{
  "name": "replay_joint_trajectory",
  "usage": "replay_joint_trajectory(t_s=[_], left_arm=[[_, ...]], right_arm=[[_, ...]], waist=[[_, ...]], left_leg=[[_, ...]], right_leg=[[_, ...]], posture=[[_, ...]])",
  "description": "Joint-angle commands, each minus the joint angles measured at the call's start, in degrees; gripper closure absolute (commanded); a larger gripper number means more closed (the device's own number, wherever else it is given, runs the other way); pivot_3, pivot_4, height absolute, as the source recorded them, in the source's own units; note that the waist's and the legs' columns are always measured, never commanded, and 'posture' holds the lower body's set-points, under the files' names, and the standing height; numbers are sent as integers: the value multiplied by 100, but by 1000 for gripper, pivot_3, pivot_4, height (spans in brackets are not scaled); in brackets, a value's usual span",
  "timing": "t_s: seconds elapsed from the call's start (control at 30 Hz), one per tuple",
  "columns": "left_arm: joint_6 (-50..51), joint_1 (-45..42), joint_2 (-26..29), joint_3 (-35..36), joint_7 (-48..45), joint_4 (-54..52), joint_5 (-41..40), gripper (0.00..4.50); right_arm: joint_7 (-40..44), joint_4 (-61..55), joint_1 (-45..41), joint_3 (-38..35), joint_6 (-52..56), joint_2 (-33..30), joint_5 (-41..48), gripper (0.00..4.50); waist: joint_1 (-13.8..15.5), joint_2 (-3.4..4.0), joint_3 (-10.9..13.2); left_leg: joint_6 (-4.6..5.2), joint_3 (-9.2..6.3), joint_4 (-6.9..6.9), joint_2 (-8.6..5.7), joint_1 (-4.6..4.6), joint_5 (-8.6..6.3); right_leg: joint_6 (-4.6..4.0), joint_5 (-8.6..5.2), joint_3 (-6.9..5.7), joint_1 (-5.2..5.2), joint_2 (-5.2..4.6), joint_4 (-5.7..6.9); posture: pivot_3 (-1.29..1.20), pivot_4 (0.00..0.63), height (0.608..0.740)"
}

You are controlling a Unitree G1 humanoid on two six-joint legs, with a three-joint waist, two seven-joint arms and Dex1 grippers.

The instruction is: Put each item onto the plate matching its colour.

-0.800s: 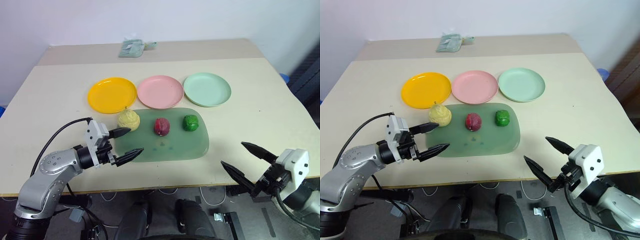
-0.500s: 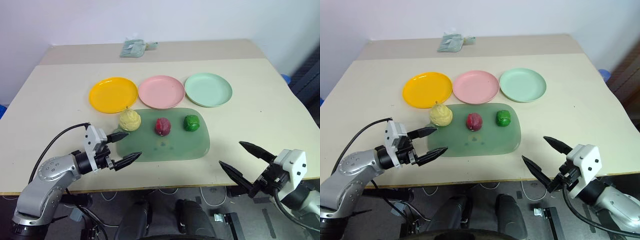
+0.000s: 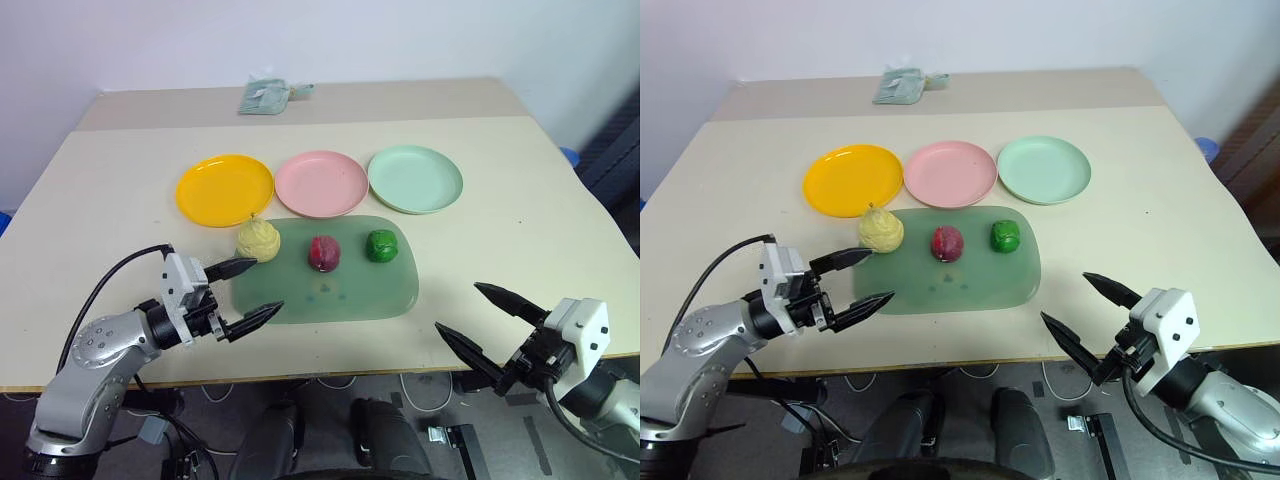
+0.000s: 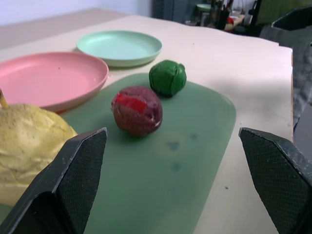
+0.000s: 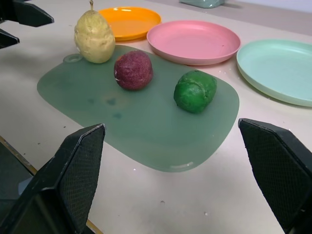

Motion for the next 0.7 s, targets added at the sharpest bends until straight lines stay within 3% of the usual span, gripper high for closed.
replay_joint_trajectory(t_s=[0.03, 0.47, 0.7], left_arm=[[-305, 17, -91, 223, 24, -156, -46, 59], [-149, 452, 126, 529, 15, -676, -364, 59], [6, 1210, 118, 553, 369, -1339, -211, 59]], right_arm=[[-31, -51, -38, -173, -23, 1, 141, 0], [-32, 392, -396, -486, 146, -157, 339, 0], [9, 447, -453, -390, 88, -192, 124, 0]], waist=[[-1, 0, 0], [-3, 1, -1], [-6, 1, -1]], left_leg=[[0, 0, 0, 0, 0, 0], [0, 0, 0, 0, 0, 0], [1, 3, 0, 1, 0, -1]], right_leg=[[0, 0, 0, 0, 0, 0], [-1, 0, -1, 1, 0, 0], [-1, 0, 0, 1, 0, -2]], posture=[[0, 150, 740], [0, 150, 740], [0, 150, 740]])
